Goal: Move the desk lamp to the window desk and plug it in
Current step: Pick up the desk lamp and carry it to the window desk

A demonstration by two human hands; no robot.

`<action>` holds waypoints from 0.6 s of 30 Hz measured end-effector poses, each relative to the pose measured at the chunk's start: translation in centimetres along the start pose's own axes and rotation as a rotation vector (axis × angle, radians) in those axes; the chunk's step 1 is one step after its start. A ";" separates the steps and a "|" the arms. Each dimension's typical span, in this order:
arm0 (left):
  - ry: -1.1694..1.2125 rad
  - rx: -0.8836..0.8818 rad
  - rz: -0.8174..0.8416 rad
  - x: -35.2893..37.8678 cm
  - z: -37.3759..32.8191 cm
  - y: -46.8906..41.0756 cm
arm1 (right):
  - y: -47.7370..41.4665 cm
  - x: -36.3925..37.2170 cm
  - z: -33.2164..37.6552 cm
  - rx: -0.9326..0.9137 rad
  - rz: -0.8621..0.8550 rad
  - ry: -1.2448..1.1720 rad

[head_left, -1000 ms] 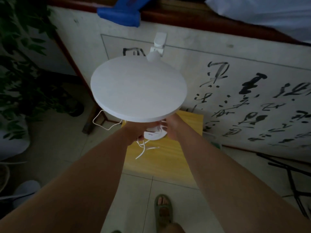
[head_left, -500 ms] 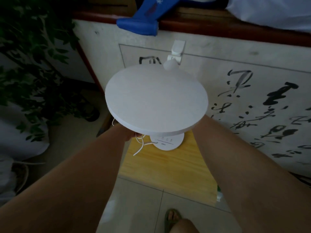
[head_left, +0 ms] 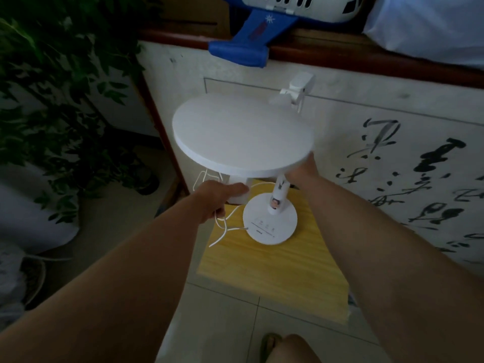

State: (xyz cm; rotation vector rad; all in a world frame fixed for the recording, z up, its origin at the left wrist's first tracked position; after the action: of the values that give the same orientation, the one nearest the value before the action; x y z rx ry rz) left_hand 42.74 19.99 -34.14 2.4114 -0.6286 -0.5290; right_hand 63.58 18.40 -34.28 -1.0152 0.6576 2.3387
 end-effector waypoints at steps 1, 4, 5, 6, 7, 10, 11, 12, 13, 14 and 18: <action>-0.011 0.004 0.007 -0.2 0.0 0.3 | 0.3 -0.1 0.2 -0.012 -0.013 0.043; -0.013 0.002 0.021 -0.8 0.1 1.1 | 2.0 -0.6 1.2 0.002 -0.023 0.042; -0.007 0.003 0.026 -1.1 -0.1 1.6 | 2.6 -0.8 1.6 0.009 -0.015 0.035; 0.000 0.001 0.030 -1.3 -0.3 2.2 | 3.1 -1.1 1.8 0.021 -0.011 0.031; 0.003 -0.002 0.027 -1.4 -0.4 2.5 | 3.4 -1.4 2.1 0.036 -0.012 0.027; 0.012 0.001 0.030 -2.4 -1.4 4.6 | 5.2 -3.2 4.0 0.032 -0.040 0.045; 0.018 0.007 0.034 -2.7 -1.6 5.2 | 5.8 -3.8 4.5 0.031 -0.048 0.045; 0.020 0.009 0.040 -3.0 -2.0 6.0 | 6.3 -4.5 5.2 0.034 -0.054 0.049; 0.024 0.017 0.045 -3.3 -2.4 6.5 | 6.8 -5.0 5.8 0.033 -0.056 0.047; 0.028 0.025 0.051 -3.7 -3.0 7.5 | 7.5 -5.7 6.8 0.026 -0.056 0.044; 0.019 0.056 0.040 -6.1 -5.5 11.7 | 10.7 -8.3 10.9 0.022 -0.053 0.031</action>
State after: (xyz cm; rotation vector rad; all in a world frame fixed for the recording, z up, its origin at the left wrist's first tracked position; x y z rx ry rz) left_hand 36.90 17.35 -21.34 2.4477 -0.6909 -0.4765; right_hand 56.30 14.74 -18.93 -1.0481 0.6582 2.2697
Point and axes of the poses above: each hand's wrist, its own y-axis away from the middle knuckle, its own x-axis out of the palm, z = x × y, the point moved 2 cm from there along -y, towards the middle knuckle, and after that the axes turned 2 degrees about x, right-handed, at the moved point
